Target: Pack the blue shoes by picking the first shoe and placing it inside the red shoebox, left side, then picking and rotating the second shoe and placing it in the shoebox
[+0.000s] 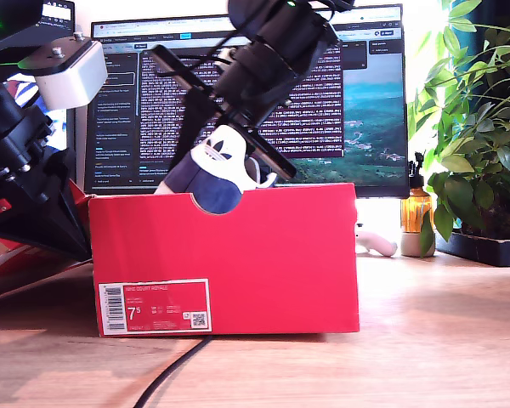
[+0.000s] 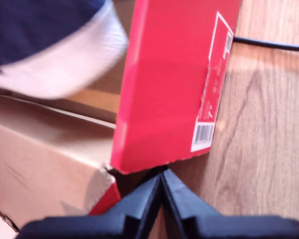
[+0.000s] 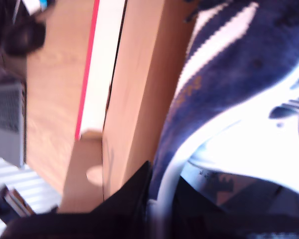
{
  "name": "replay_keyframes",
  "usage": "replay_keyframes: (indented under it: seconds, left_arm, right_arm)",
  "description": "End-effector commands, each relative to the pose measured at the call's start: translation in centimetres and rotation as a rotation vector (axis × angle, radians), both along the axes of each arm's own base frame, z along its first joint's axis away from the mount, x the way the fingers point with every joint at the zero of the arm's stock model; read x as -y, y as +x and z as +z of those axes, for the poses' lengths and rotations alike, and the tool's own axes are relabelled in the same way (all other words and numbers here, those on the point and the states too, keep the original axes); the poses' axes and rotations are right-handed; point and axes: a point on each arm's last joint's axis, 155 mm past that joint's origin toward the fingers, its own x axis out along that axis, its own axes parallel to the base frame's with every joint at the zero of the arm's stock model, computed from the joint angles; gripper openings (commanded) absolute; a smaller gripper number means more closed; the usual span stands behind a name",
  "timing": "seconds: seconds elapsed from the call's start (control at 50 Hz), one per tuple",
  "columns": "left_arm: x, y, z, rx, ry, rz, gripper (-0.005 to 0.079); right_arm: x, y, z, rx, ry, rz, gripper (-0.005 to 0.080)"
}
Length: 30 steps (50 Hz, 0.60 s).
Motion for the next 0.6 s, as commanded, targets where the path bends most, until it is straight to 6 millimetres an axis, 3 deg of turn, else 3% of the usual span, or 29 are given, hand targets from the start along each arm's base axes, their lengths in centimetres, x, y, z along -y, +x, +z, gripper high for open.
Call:
replay_keyframes:
  seconds: [0.0,0.58]
  left_arm:
    - [0.4,0.5,0.5,0.020,-0.013,-0.004,-0.0019]
    - [0.6,0.7,0.7,0.041,-0.010,-0.018,-0.0019]
  right_arm:
    - [-1.0,0.3,3.0,0.079,0.044,0.031,-0.0013]
    - [-1.3,1.2,-2.2,0.064,-0.063,0.005,-0.0013]
